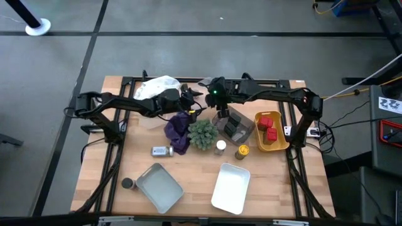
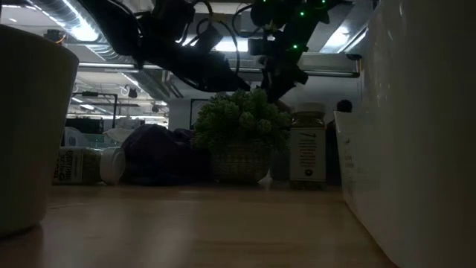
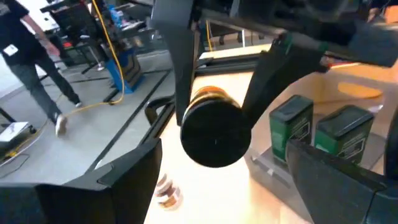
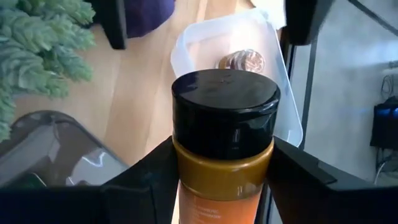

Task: Sort spices by type
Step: Put the top black seasoning bottle into the left transparent bin

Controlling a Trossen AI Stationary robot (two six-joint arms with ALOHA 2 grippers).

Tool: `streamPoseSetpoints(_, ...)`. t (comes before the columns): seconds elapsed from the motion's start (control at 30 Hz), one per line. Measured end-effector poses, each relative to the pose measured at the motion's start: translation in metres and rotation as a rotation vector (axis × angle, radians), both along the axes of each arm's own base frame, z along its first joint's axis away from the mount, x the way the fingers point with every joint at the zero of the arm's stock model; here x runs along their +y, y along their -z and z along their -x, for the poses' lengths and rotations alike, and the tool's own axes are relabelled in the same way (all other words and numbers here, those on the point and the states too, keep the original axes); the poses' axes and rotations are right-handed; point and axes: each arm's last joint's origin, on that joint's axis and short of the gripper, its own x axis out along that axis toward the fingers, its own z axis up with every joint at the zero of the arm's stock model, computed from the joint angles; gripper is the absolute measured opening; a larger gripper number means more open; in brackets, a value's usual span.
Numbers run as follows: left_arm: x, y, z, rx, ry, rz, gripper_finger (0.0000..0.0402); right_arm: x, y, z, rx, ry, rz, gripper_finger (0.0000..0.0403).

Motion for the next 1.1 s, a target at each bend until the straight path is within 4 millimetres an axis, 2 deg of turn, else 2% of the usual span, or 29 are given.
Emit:
streamPoseSetpoints(0.43,0.0019,0.0098,-0.007,-0.018,-0.002,0.003,0.0327,0.0008,-0.0027,-0.0052,-0.091,-0.018,-0.082,0.0202)
streamPoseSetpoints(0.8,0.0025,0.0098,-0.0074,-0.026,-0.003,0.001,0.0324,0.0015,-0.0031,-0.0062,-0.106,-0.039,-0.107,0.0202)
streamPoseSetpoints(0.93,0.0025,0.0097,-0.0075,-0.026,-0.003,0.001,0.0294,0.0017,-0.0031,-0.0063,-0.107,-0.042,-0.111,0.0202)
streamPoseSetpoints(1.1,0.0024,0.0097,-0.0075,-0.026,-0.002,0.001,0.0228,0.0017,-0.0031,-0.0063,-0.107,-0.042,-0.111,0.0202)
